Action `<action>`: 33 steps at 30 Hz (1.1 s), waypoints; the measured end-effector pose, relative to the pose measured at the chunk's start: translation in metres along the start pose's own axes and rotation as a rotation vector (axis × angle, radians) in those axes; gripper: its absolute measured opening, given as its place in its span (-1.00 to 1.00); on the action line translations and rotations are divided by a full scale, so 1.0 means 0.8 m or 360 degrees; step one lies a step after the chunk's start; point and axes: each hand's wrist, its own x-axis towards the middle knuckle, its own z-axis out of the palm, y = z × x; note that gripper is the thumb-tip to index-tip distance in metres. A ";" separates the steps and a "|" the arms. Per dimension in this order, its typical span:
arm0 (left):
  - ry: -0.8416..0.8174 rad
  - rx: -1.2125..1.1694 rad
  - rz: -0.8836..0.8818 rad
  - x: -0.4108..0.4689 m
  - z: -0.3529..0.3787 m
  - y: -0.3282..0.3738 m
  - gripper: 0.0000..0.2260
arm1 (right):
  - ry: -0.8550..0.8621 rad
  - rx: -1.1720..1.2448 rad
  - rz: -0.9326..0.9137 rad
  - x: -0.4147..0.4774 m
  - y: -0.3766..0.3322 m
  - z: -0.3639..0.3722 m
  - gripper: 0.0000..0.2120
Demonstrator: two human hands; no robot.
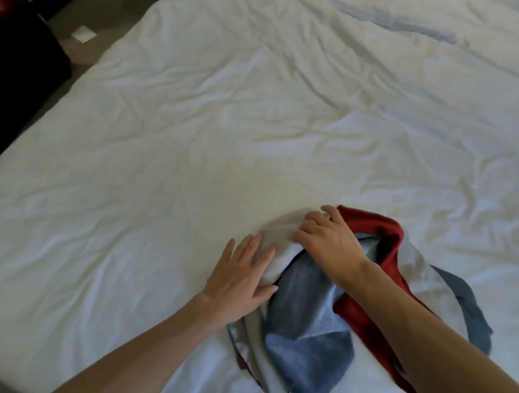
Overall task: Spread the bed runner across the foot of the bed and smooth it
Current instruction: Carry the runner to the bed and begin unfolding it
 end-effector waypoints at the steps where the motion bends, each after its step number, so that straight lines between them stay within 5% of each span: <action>1: -0.0001 -0.0008 -0.0011 -0.002 0.001 0.002 -0.34 | 0.0050 0.0014 0.0006 -0.001 -0.002 -0.002 -0.80; 7: 0.0052 -0.0057 -0.0138 -0.022 0.000 0.014 -0.31 | 0.0251 0.0199 0.0068 -0.003 -0.026 -0.041 -0.75; 18: 0.0492 -0.0616 -0.0390 -0.059 -0.051 0.009 -0.48 | 0.0186 0.0116 0.0253 -0.025 -0.048 -0.107 -0.72; 23: 0.0675 -0.0959 -0.0685 -0.092 -0.072 -0.006 -0.74 | 0.0187 0.0092 0.0117 -0.045 -0.092 -0.112 -0.66; 27: 0.0709 -0.1044 -0.0801 -0.113 -0.085 -0.017 -0.75 | 0.0235 0.0060 -0.0125 -0.050 -0.142 -0.110 -0.60; 33: 0.0736 -0.1216 -0.0924 -0.149 -0.109 -0.059 -0.80 | 0.0341 0.0001 -0.0075 -0.031 -0.202 -0.124 -0.61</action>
